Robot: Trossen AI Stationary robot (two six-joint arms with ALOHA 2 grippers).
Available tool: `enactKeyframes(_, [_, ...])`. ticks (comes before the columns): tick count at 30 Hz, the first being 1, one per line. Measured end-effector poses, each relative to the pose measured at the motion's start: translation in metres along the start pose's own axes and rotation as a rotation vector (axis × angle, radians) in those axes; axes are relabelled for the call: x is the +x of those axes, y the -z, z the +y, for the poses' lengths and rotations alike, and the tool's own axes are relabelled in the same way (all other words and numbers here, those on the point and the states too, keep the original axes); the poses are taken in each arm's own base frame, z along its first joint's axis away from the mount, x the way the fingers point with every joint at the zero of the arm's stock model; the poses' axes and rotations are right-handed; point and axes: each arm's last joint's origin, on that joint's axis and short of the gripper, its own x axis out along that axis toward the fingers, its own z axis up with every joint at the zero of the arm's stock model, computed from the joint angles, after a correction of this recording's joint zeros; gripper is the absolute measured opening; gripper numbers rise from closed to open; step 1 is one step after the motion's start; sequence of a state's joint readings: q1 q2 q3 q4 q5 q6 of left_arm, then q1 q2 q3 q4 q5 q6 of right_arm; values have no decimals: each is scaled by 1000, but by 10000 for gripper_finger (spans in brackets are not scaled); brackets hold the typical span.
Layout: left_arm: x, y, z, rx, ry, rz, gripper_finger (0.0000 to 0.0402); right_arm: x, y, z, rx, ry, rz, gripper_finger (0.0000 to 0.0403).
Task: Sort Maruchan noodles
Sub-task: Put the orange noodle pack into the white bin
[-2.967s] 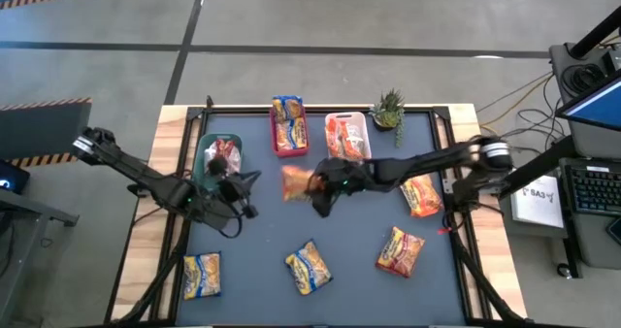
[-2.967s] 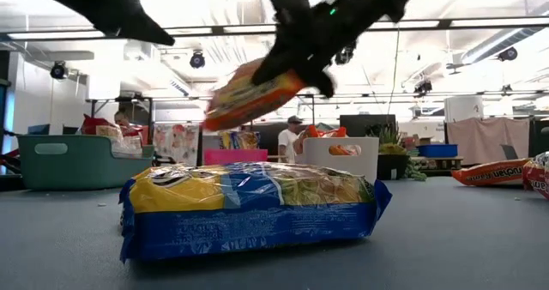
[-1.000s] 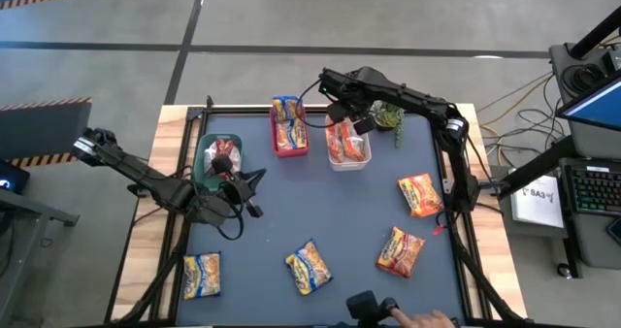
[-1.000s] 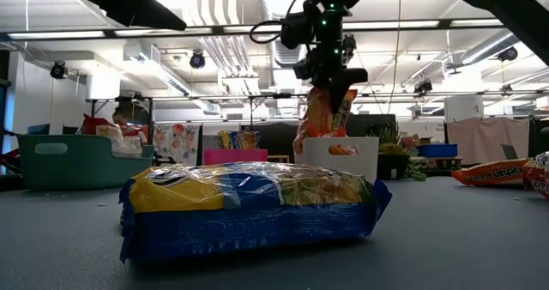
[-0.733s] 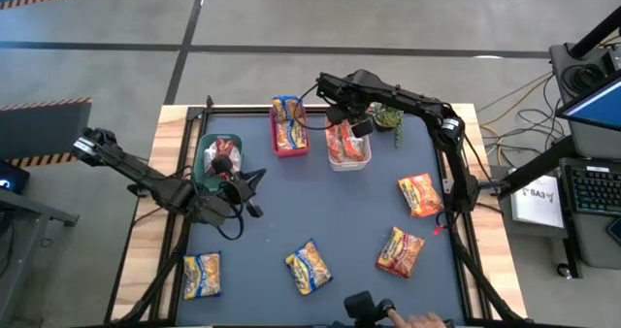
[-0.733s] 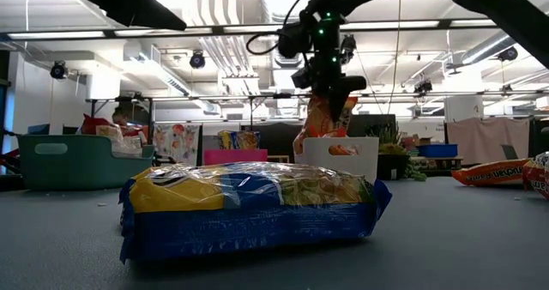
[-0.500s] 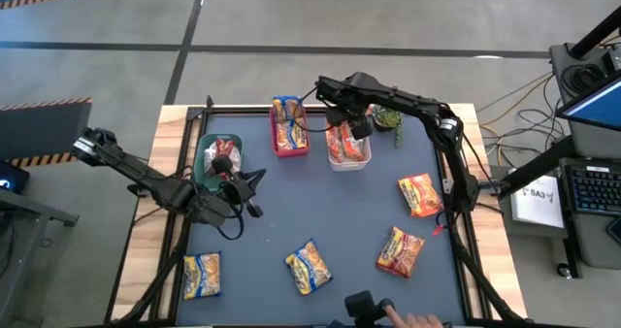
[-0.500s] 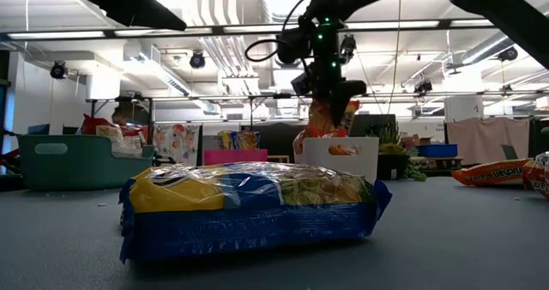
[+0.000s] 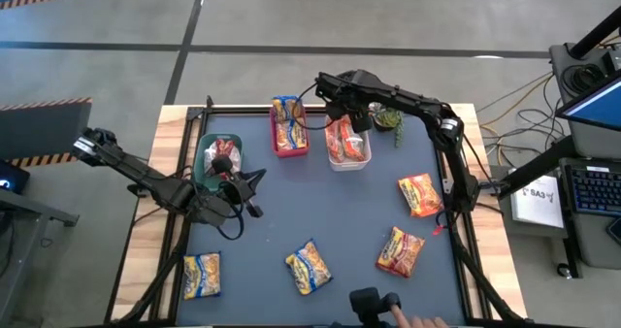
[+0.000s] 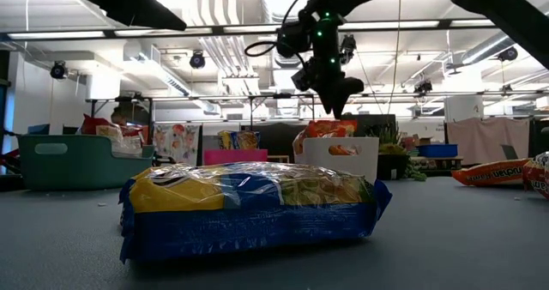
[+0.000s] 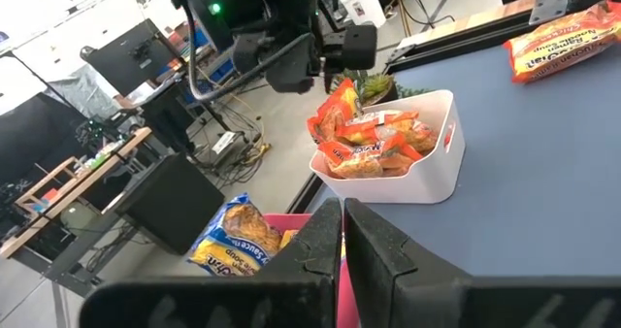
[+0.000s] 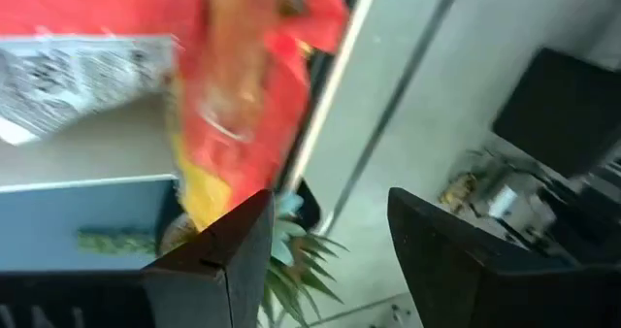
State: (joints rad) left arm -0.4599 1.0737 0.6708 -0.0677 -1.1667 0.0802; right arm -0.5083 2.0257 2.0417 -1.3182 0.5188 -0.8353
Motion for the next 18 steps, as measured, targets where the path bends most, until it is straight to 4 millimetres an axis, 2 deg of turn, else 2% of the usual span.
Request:
enactKeyframes(4, [0,0,0,-7,0,0,0,-15,7,-4,85,30,-23,188])
enactKeyframes(8, [0,0,0,-46,0,0,0,-42,18,-4,227,10,-123,167])
enactKeyframes(13, [0,1,-1,-119,24,1,0,-81,35,6,399,-184,-385,127])
enactKeyframes(18, [0,1,-4,-191,121,4,0,-114,42,27,447,-351,-623,83])
